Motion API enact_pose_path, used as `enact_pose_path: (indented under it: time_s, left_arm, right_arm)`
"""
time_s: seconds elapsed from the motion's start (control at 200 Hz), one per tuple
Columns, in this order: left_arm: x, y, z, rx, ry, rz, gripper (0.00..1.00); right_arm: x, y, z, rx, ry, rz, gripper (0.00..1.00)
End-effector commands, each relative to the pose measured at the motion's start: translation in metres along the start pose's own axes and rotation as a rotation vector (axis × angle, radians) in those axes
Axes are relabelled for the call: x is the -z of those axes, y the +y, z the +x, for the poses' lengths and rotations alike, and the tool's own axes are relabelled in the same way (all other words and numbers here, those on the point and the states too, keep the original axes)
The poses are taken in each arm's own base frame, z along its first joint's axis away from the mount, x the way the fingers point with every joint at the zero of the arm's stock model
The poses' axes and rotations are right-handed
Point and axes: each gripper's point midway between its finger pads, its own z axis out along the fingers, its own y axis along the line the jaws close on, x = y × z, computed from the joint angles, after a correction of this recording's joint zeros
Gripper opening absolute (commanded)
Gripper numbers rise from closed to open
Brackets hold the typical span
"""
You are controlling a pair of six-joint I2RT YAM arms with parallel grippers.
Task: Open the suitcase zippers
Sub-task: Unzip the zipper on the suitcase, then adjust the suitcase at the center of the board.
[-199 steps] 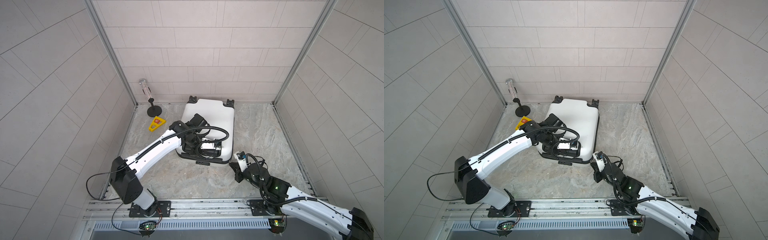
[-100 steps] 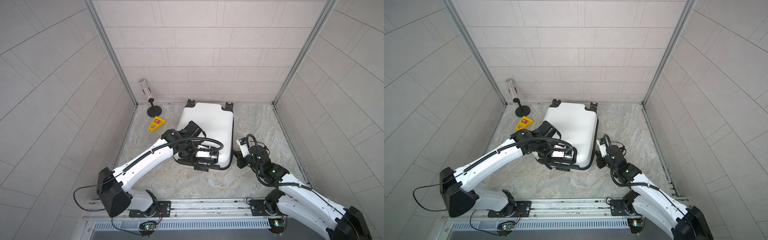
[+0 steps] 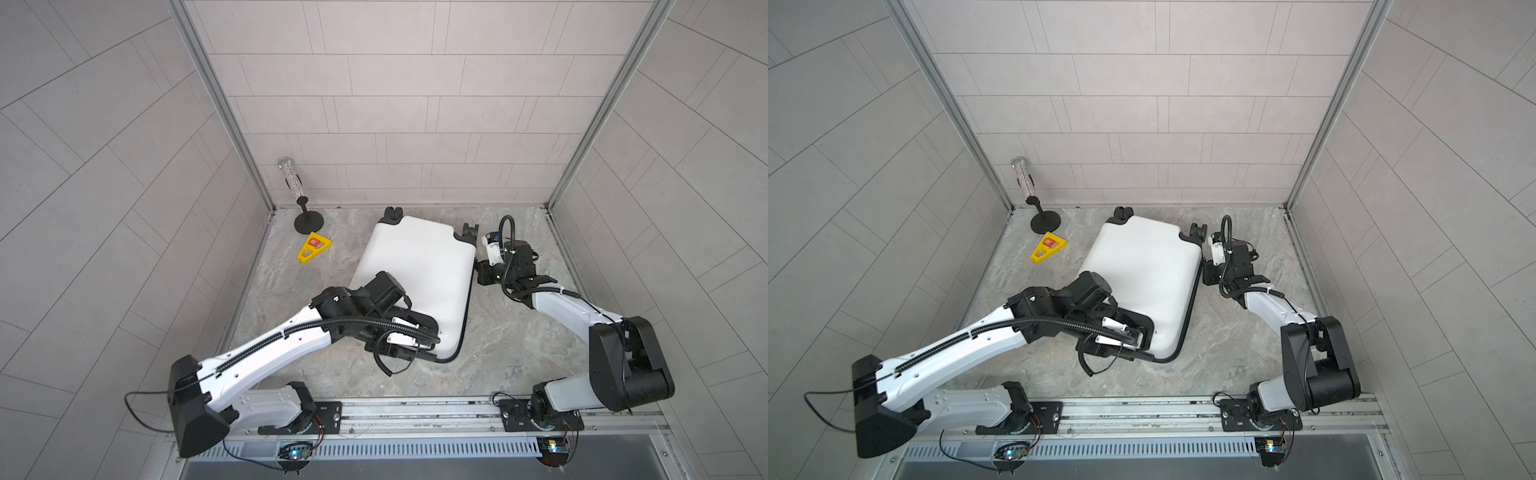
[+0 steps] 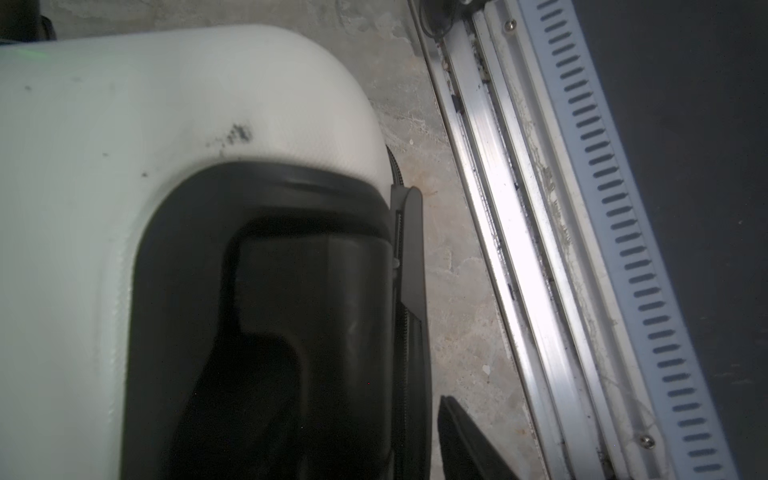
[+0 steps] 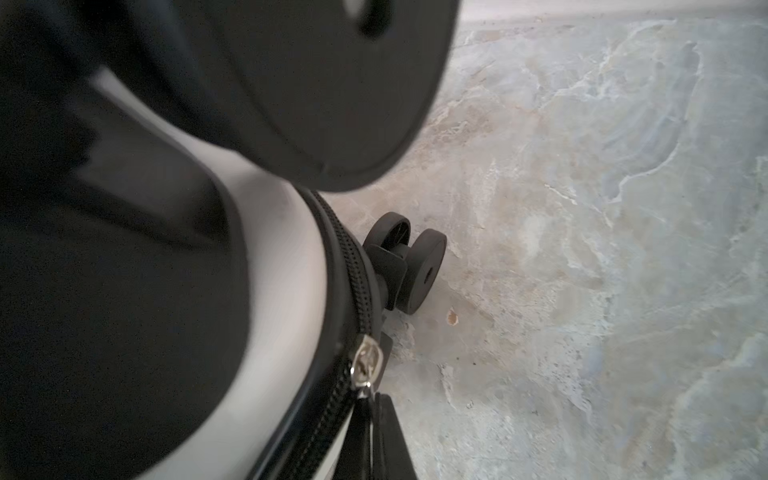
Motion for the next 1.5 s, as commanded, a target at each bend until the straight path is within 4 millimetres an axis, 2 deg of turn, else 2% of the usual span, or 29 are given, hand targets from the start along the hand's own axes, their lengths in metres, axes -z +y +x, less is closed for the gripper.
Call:
enact_pose_path:
  time_s: [0.0,0.155,0.29,0.38,0.481,0.586,0.631,0.681,0.736,0.981,1.116,1.286,1.442,1.457,1.497]
  left_arm:
    - [0.022,0.025,-0.01,0.239,-0.035,-0.146,0.66]
    - [0.056,0.057,-0.018,0.662,-0.138,-0.324,0.69]
    - [0.095,0.076,0.001,1.13,-0.164,-0.507,0.64]
    - [0.106,0.067,0.016,1.418,-0.149,-0.535,0.62]
    - [0.101,0.046,0.026,1.628,-0.07,-0.479,0.62]
    - [0.086,0.019,0.035,1.789,0.065,-0.375,0.64]
    - [0.08,0.013,0.036,1.798,0.099,-0.336,0.66]
    - [0.081,0.008,0.045,1.839,0.138,-0.354,0.68]
    - [0.078,0.007,0.046,1.889,0.121,-0.313,0.68]
    - [0.037,0.003,0.046,2.047,0.039,-0.176,0.7]
    - [0.031,0.021,0.06,2.092,-0.026,-0.254,0.7]
    - [0.045,0.049,0.086,2.1,-0.091,-0.394,0.7]
    - [0.051,0.068,0.115,2.087,-0.055,-0.474,0.7]
    - [0.052,0.071,0.118,2.085,-0.054,-0.483,0.7]
    - [0.055,0.078,0.125,2.081,-0.053,-0.5,0.7]
  right_arm:
    - [0.013,0.018,-0.038,0.08,-0.143,-0.059,0.0]
    - [0.016,0.017,-0.026,0.071,-0.126,-0.043,0.0]
    - [0.019,0.016,-0.022,0.058,-0.112,-0.017,0.0]
    - [0.022,0.018,-0.019,0.047,-0.109,-0.002,0.0]
    - [0.024,0.022,-0.017,0.048,-0.118,0.003,0.0]
    - [0.025,0.024,-0.016,0.045,-0.121,-0.004,0.0]
    - [0.025,0.025,-0.016,0.049,-0.119,-0.006,0.0]
    - [0.025,0.026,-0.016,0.05,-0.12,-0.009,0.0]
    - [0.026,0.027,-0.016,0.049,-0.124,-0.011,0.0]
    - [0.026,0.037,-0.011,0.052,-0.122,-0.036,0.0]
    - [0.027,0.043,-0.007,0.058,-0.119,-0.05,0.0]
    - [0.037,0.052,-0.003,0.079,-0.118,-0.064,0.0]
    - [0.051,0.062,0.004,0.09,-0.127,-0.064,0.0]
    - [0.05,0.061,0.015,0.088,-0.107,-0.062,0.0]
    - [0.054,0.063,0.021,0.082,-0.105,-0.06,0.0]
